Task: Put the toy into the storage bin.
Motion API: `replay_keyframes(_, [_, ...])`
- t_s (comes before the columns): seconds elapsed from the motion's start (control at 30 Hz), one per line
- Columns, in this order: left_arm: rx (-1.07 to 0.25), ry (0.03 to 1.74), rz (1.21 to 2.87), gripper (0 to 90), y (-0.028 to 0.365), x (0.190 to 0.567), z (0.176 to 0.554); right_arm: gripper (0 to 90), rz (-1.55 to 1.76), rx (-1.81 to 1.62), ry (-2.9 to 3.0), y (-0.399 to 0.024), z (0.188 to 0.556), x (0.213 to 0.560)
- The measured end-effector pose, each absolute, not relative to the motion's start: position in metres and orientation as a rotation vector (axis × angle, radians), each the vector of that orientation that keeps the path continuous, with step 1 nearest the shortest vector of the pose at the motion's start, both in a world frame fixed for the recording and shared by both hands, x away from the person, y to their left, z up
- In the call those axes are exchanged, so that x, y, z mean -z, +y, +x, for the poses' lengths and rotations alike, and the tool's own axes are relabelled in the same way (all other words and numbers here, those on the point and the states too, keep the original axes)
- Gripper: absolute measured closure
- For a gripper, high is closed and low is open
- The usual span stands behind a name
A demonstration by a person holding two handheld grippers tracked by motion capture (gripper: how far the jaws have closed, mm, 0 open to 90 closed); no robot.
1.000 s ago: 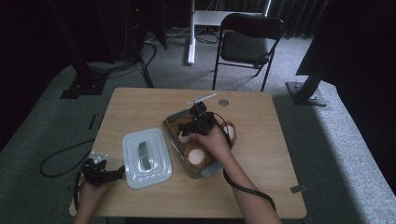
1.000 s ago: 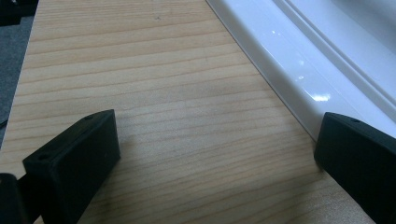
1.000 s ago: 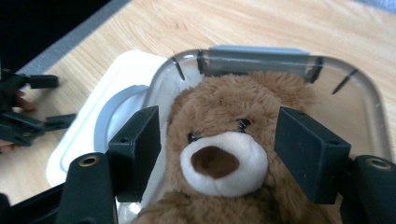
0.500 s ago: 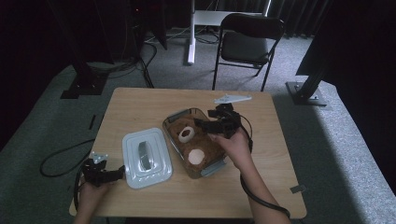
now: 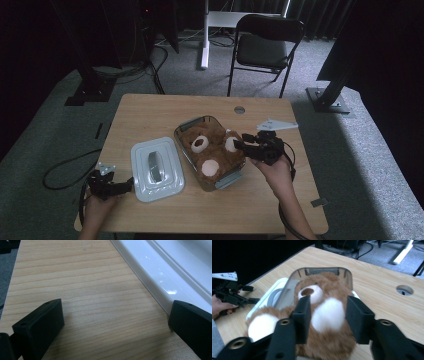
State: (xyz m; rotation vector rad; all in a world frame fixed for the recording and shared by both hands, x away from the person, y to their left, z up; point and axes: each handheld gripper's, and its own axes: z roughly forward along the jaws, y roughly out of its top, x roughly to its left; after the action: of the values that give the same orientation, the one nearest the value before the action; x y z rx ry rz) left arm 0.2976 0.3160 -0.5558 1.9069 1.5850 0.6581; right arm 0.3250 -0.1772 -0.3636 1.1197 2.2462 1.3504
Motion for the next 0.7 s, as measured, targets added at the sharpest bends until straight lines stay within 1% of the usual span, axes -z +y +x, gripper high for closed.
replay_keyframes(0.03, [-0.658, 1.585, 1.907, 0.8, 0.316, 0.556, 0.298, 56.4, 1.120, -1.350, 2.246, -0.177, 0.325, 0.364])
replay_keyframes(0.07, [-0.658, 1.584, 1.909, 0.8, 0.316, 0.556, 0.298, 64.9, 1.129, -1.349, 2.242, -0.183, 0.322, 0.366])
replay_keyframes(0.1, [-0.657, 1.584, 1.910, 0.8, 0.316, 0.556, 0.298, 71.1, 1.131, -1.343, 2.240, -0.188, 0.319, 0.370])
replay_keyframes(0.13, [-0.657, 1.584, 1.910, 0.8, 0.316, 0.556, 0.298, 80.1, 1.143, -1.336, 2.237, -0.191, 0.317, 0.372])
replay_keyframes(0.2, [-0.657, 1.584, 1.910, 0.8, 0.316, 0.556, 0.298, 88.6, 1.146, -1.336, 2.240, -0.195, 0.314, 0.377])
replay_keyframes(0.23, [-0.657, 1.584, 1.910, 0.7, 0.316, 0.556, 0.298, 89.9, 1.147, -1.345, 2.244, -0.195, 0.313, 0.379])
replay_keyframes(0.33, [-0.657, 1.584, 1.910, 0.8, 0.316, 0.556, 0.298, 90.0, 1.145, -1.319, 2.276, -0.190, 0.315, 0.386])
replay_keyframes(0.7, [-0.658, 1.583, 1.908, 0.8, 0.316, 0.556, 0.298, 90.0, 1.198, -1.149, 2.402, -0.158, 0.357, 0.411])
